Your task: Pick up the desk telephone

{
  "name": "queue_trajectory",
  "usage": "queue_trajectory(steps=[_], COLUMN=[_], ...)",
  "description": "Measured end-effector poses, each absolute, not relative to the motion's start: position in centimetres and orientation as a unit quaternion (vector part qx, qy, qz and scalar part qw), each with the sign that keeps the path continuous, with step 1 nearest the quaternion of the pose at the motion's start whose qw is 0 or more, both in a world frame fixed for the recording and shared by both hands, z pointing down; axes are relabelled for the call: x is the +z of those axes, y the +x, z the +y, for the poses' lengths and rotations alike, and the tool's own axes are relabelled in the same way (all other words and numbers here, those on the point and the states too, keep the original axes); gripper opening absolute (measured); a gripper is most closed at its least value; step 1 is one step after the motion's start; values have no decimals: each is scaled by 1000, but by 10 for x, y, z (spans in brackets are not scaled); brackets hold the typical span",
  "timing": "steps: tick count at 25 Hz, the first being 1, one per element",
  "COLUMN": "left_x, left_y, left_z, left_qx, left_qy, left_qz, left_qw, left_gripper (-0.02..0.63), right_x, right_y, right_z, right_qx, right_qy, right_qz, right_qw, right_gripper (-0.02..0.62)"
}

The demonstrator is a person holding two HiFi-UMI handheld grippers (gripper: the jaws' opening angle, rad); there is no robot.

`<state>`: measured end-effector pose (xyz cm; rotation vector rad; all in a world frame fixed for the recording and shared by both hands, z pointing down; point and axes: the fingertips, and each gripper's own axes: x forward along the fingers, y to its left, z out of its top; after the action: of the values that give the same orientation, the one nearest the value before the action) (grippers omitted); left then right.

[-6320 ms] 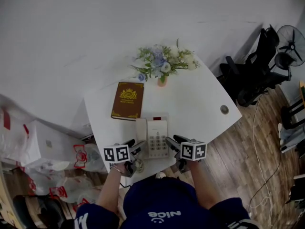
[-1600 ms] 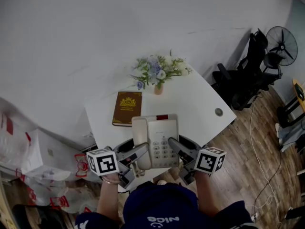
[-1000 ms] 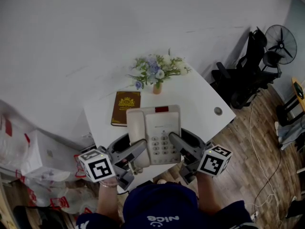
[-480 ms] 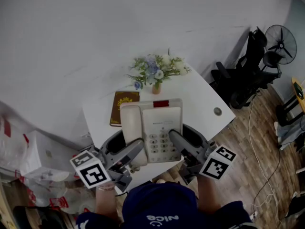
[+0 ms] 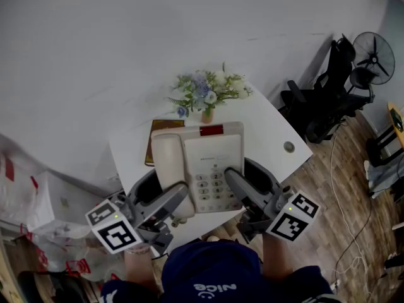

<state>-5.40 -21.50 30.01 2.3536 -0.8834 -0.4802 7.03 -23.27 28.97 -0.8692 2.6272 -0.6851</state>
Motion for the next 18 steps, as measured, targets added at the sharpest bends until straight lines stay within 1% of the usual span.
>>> queue_trajectory(steps=[18], left_x=[299], left_y=[-48], left_z=[-206], left_qx=[-177], left_qy=[882], left_qz=[-330], left_qw=[286], left_gripper=[377], right_x=[289], right_y=[77], right_z=[-222], right_qx=[-231], right_qy=[-305], right_qz=[912], right_qw=[148], right_gripper=[222])
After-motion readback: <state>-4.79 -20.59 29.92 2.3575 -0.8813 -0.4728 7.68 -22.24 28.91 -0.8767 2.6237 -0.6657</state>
